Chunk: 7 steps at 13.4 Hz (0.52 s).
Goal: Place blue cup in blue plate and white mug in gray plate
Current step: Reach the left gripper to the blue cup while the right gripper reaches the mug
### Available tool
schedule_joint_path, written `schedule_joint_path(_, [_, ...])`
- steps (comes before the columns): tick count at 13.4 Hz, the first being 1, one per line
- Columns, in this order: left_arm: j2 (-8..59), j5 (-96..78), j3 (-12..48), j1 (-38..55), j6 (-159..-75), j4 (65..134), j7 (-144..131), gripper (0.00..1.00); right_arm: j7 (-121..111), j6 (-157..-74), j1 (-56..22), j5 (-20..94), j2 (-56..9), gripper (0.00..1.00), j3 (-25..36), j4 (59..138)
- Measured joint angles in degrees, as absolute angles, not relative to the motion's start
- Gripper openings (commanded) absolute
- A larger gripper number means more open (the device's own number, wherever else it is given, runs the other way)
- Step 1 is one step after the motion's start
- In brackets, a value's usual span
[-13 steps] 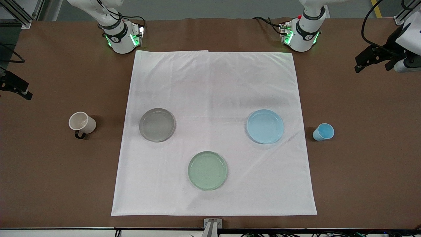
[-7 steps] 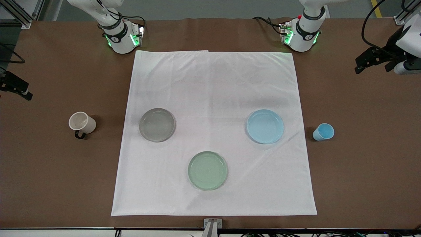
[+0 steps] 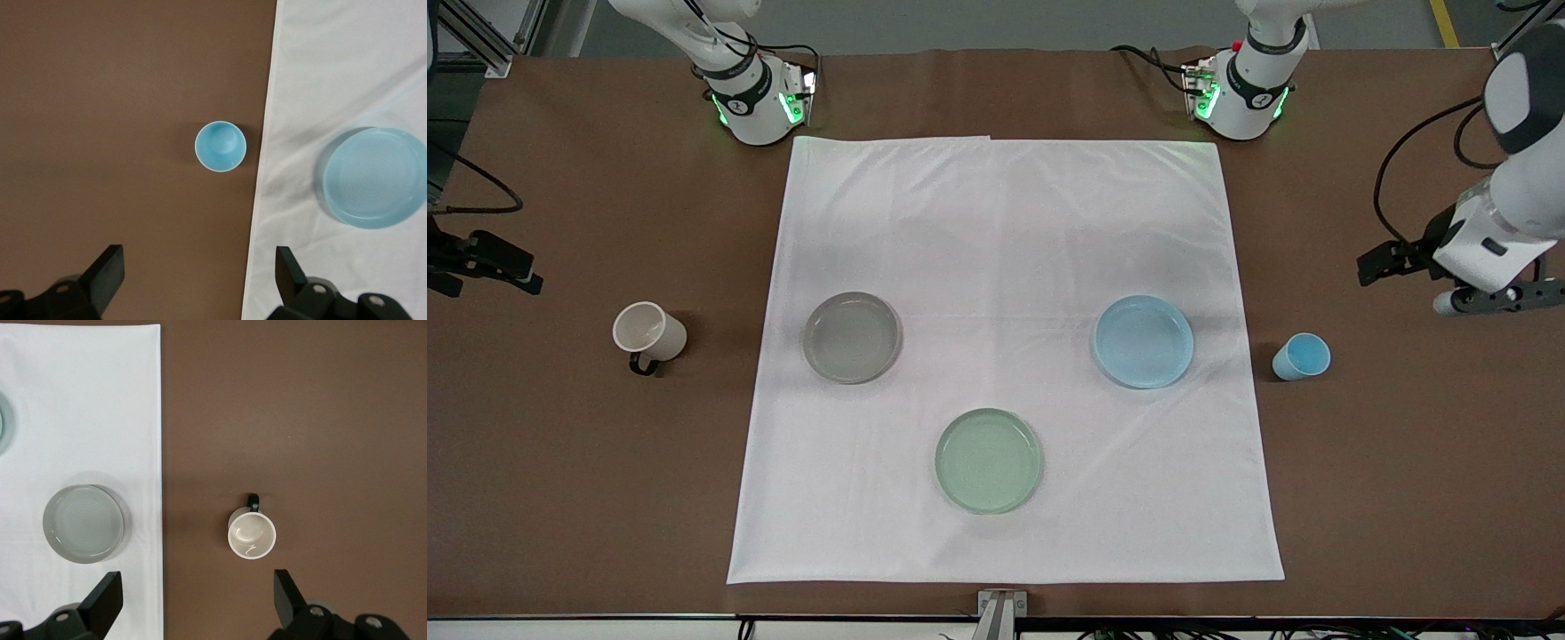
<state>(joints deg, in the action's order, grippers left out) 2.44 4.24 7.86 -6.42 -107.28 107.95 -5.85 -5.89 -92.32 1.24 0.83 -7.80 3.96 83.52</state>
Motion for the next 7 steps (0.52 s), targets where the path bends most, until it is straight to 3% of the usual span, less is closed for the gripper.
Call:
schedule_joint_path(4, [8.13,5.86,7.76,-11.13,-124.99,117.94,-4.92,0.97,-5.91,-92.97,3.82,0.29,-13.5,1.0,4.34,84.17])
schedule_joint_path(7, [14.43,6.02,7.76,-12.64,-133.18,119.82,-4.61,0.88,-6.72,-102.46,5.45,0.17,-18.59,1.0,4.38,88.79])
